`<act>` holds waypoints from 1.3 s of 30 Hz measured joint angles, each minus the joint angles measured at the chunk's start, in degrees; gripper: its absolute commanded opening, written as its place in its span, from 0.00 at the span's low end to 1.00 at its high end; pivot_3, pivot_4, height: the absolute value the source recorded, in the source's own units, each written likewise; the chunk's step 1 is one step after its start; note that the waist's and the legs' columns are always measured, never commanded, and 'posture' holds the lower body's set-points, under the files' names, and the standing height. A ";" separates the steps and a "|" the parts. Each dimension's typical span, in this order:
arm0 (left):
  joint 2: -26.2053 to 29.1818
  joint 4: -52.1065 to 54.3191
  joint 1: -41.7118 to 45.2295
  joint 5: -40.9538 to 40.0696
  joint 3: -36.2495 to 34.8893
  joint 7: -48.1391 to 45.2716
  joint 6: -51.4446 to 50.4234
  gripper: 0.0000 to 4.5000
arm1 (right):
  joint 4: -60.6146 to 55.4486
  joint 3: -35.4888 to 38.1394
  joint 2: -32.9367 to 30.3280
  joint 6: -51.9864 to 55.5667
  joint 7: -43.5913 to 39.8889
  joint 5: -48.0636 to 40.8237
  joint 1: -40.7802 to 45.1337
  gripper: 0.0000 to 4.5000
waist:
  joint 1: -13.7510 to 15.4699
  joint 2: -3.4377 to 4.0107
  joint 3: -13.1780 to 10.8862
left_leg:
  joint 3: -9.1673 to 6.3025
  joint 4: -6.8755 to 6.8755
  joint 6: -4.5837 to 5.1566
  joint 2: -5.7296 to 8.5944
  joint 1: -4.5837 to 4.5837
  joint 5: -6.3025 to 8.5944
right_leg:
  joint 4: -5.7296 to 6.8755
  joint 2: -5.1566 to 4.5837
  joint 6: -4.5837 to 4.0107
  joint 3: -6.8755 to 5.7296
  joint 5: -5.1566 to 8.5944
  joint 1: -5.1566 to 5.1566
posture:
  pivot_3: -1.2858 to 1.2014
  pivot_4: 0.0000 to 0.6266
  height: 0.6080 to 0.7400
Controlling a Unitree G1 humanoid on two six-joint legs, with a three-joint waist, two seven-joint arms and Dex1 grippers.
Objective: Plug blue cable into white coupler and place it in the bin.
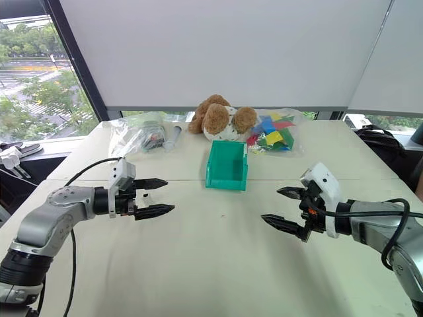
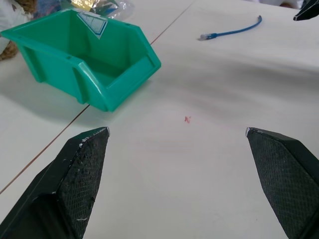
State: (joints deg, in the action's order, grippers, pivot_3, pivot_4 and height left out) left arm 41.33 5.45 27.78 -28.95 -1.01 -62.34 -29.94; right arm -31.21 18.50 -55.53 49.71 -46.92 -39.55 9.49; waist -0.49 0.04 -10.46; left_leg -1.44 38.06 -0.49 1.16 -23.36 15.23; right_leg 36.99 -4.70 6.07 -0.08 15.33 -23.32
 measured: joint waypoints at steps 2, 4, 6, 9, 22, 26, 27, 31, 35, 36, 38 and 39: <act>0.01 0.22 0.00 -0.32 0.00 -0.01 -0.45 1.00 | -0.02 0.01 0.00 0.03 0.06 -0.08 -0.01 0.99 | 0.00 0.00 0.00 | 0.00 0.00 0.00 0.00 0.00 0.00 | 0.00 0.00 0.00 0.00 0.00 0.00 | 0.52 0.24 1.00; 0.01 0.49 0.01 -0.44 0.00 0.04 -0.71 1.00 | -0.04 0.02 0.00 0.04 0.27 -0.08 -0.24 0.99 | 0.00 0.00 0.00 | 0.00 0.00 0.00 0.00 0.00 0.00 | 0.00 0.00 0.00 0.00 0.00 0.00 | 0.52 0.24 1.00; 0.00 0.68 0.05 -0.56 -0.01 0.17 -1.10 1.00 | -0.05 0.02 0.00 0.05 0.49 -0.08 -0.77 0.99 | 0.02 0.00 0.00 | 0.00 0.00 0.00 0.00 0.00 0.00 | 0.00 0.00 0.00 0.00 0.00 0.00 | 0.52 0.24 1.00; 0.00 1.43 0.55 -1.56 -0.09 0.33 -2.26 1.00 | -0.11 0.05 0.00 0.06 0.65 -0.09 -1.37 0.99 | 0.03 0.00 0.00 | 0.00 0.00 0.00 0.00 0.00 0.00 | 0.00 0.00 0.00 0.00 0.00 0.00 | 0.52 0.24 1.00; 0.17 2.91 1.34 -2.52 -0.25 1.49 -3.70 1.00 | -0.18 0.05 0.02 0.05 2.57 -0.07 -2.32 0.99 | -0.01 -0.01 0.00 | 0.00 0.00 0.00 0.00 0.00 0.00 | 0.00 0.01 0.00 0.00 0.00 0.00 | 0.52 0.24 1.00; -0.06 3.44 1.34 -2.53 -0.18 1.70 -3.80 1.00 | -0.04 0.05 0.01 0.02 2.87 0.14 -2.32 0.99 | -0.02 -0.01 0.00 | 0.00 0.00 0.00 0.00 0.00 0.00 | 0.00 0.01 0.00 0.00 0.00 0.00 | 0.52 0.24 1.00; -0.15 3.45 1.34 -2.52 -0.13 1.72 -3.80 1.00 | 0.04 0.05 0.01 -0.02 2.90 0.33 -2.32 0.99 | 0.00 -0.01 0.00 | 0.00 0.00 0.00 0.00 0.00 0.00 | 0.00 0.01 0.00 0.00 0.00 0.01 | 0.52 0.24 1.00; -0.57 3.45 1.33 -2.46 0.09 1.98 -3.74 1.00 | 2.13 -0.03 0.07 -0.08 3.55 1.29 -1.78 0.99 | -0.01 -0.01 0.00 | 0.01 0.00 0.00 0.00 0.00 0.00 | 0.00 0.01 0.00 0.00 0.00 0.01 | 0.52 0.24 1.00; -1.08 3.41 1.32 -2.24 0.23 2.32 -3.45 1.00 | 8.87 -1.13 0.40 -0.85 4.08 3.72 0.19 0.99 | -0.04 -0.01 0.01 | 0.01 0.01 0.00 0.00 0.01 0.00 | 0.00 0.03 0.00 0.00 0.00 0.01 | 0.52 0.24 1.00; -1.37 3.37 1.35 -2.15 0.28 2.36 -3.32 1.00 | 12.12 -2.04 0.52 -1.75 4.05 4.85 1.21 0.99 | -0.07 -0.01 0.01 | 0.02 0.01 0.00 0.01 0.01 0.00 | 0.00 0.02 0.00 0.00 0.00 0.02 | 0.52 0.24 1.00; -1.91 3.25 1.41 -1.90 0.52 2.38 -3.11 1.00 | 19.83 -3.68 0.62 -3.62 3.73 7.45 3.21 0.99 | -0.08 -0.01 0.01 | 0.04 0.02 0.00 0.01 0.02 0.00 | 0.00 0.02 0.00 0.01 0.00 0.02 | 0.52 0.24 1.00; -1.98 3.11 1.39 -1.71 0.60 2.39 -3.00 1.00 | 23.27 -4.62 0.62 -4.67 3.52 8.76 4.23 0.99 | -0.10 -0.01 0.01 | 0.04 0.02 0.00 0.01 0.03 0.00 | 0.01 0.03 0.00 0.01 0.00 0.02 | 0.52 0.24 1.00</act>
State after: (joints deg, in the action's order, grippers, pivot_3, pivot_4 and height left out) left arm 39.35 8.56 29.17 -30.66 -0.41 -59.95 -32.94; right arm -7.94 13.89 -54.92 45.04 -43.39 -30.80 13.72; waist -0.59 0.02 -10.45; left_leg -1.40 38.08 -0.48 1.17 -23.33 15.23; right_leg 37.00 -4.67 6.07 -0.07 15.33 -23.30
